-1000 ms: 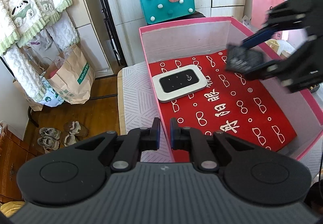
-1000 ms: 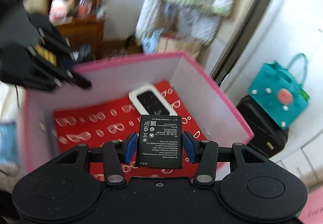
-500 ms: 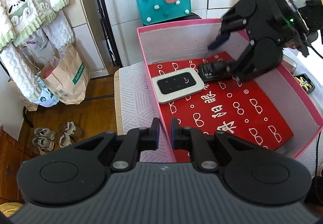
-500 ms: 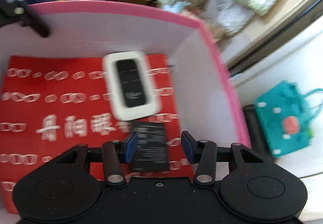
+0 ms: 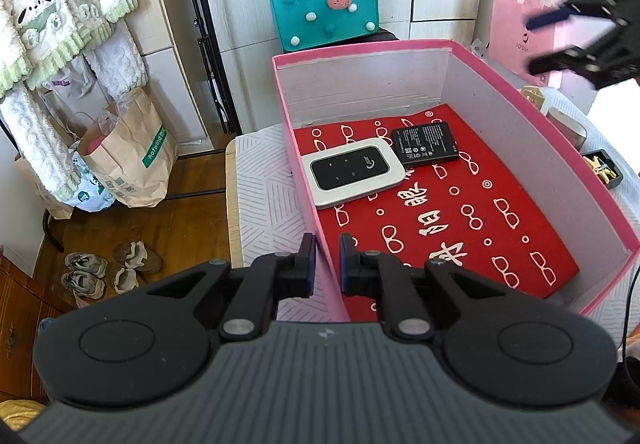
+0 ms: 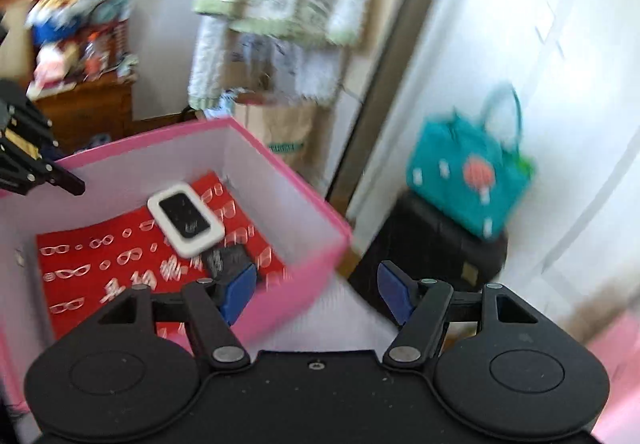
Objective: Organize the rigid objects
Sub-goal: 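Move the right gripper to the beige round compact case, then grasp the beige compact case with the right gripper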
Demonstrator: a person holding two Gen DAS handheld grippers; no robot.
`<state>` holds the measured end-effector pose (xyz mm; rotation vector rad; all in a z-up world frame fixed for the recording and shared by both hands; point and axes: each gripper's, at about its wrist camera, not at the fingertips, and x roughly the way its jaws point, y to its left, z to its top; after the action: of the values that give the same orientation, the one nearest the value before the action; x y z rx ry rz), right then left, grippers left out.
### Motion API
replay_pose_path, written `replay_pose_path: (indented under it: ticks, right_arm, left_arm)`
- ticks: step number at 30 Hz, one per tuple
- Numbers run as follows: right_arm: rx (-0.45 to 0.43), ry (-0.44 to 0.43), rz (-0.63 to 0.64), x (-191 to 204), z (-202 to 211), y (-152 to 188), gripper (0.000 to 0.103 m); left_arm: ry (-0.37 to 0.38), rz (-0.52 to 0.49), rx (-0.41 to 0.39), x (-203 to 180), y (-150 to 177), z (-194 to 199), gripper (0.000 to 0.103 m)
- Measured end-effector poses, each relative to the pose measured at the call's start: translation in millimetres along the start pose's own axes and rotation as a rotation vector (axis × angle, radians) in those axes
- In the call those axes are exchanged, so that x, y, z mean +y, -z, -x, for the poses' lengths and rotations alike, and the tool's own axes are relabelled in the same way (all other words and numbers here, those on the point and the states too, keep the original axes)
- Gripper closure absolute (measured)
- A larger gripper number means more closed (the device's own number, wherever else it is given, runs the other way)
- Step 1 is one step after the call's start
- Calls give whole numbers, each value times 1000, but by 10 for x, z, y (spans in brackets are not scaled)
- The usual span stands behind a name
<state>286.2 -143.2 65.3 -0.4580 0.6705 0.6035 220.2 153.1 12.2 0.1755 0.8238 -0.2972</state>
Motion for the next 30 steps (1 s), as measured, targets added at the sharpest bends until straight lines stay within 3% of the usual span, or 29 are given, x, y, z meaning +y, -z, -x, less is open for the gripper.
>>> replay_pose_path:
  ticks: [5, 13, 16, 20, 24, 30]
  right_arm:
    - [115, -64, -269, -406, 28, 543, 31]
    - [90, 24, -545, -770, 63, 1366, 30]
    - [71, 50, -588, -826, 13, 1561, 30]
    - [41, 21, -630, -897, -64, 1737, 28]
    - [44, 24, -577, -857, -145, 1764, 21]
    - [87, 52, -538, -853, -331, 1728, 20]
  left_arm:
    - [-7, 4, -1, -13, 4, 1, 93]
    - [-10, 19, -4, -29, 14, 0, 93]
    - [-11, 22, -5, -38, 11, -3, 93]
    - [-16, 23, -2, -51, 2, -9, 93]
    - [-18, 28, -3, -58, 9, -12, 93]
    - [-18, 30, -3, -58, 8, -14, 93]
